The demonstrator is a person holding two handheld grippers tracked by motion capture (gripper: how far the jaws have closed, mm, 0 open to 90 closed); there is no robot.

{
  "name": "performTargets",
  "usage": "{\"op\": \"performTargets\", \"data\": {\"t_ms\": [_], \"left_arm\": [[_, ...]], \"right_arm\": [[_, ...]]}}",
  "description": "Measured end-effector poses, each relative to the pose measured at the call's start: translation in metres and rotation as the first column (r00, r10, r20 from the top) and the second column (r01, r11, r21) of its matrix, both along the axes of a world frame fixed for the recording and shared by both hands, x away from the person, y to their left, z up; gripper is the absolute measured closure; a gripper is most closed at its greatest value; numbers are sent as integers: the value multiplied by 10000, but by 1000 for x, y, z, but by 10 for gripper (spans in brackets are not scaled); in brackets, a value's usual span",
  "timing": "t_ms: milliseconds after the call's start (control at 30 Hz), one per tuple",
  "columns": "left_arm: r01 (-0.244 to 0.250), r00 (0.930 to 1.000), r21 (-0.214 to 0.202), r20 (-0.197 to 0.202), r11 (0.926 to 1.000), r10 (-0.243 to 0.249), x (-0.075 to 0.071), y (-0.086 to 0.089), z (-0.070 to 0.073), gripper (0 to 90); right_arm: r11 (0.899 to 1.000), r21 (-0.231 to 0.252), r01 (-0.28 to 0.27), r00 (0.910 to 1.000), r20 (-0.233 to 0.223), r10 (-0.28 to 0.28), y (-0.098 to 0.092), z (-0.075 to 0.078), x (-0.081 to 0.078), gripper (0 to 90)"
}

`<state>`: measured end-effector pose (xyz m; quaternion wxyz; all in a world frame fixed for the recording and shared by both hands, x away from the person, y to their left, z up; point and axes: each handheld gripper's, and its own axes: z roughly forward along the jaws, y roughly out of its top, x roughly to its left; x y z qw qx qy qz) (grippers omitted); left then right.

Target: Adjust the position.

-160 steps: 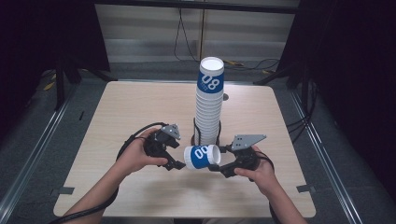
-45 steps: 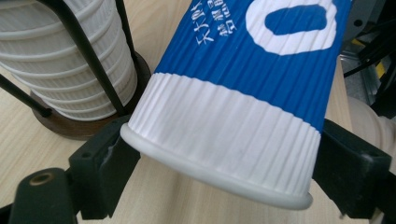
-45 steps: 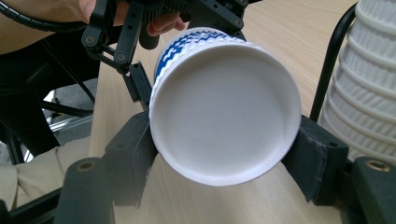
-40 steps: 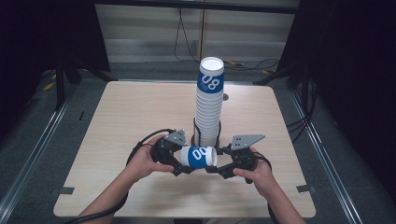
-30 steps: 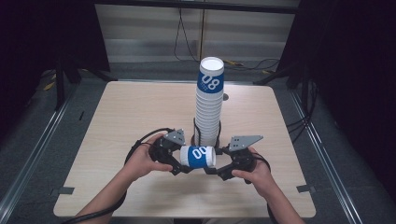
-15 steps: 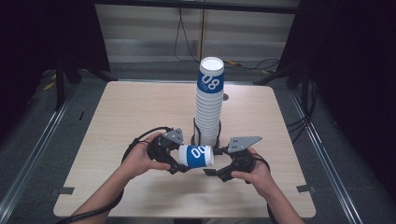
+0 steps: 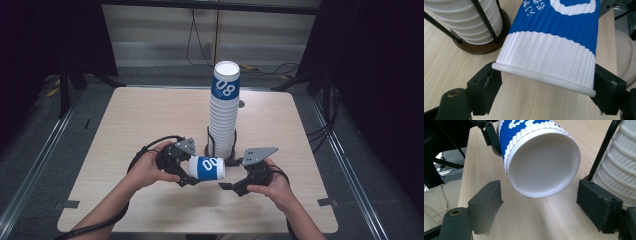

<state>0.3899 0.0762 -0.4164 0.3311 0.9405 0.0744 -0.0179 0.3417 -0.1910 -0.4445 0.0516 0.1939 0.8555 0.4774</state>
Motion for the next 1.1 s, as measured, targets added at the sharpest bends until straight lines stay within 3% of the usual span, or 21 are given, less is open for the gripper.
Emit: {"op": "performTargets", "data": {"t_ms": [500,767,900,967,1100], "left_arm": [[0,10000,786,-35,9969,3,3,-1,7,187],[135,9999,1552,72,9878,-147,3,-3,12,187],[144,9998,1597,114,9871,-164,2,-5,12,187],[366,9991,1720,163,9844,-400,4,-6,13,187],[286,9994,2022,153,9789,-324,1,-9,12,187]], "right_arm": [[9998,-175,-24,10000,-35,23,0,-1,0,177],[9988,-493,-63,10000,-33,61,2,-1,-1,175],[9978,-661,-90,10000,-39,88,2,-1,-1,174],[9974,-712,-93,10000,-10,92,3,-1,-1,174],[9958,-906,-111,9999,5,112,3,-1,-2,174]]}}
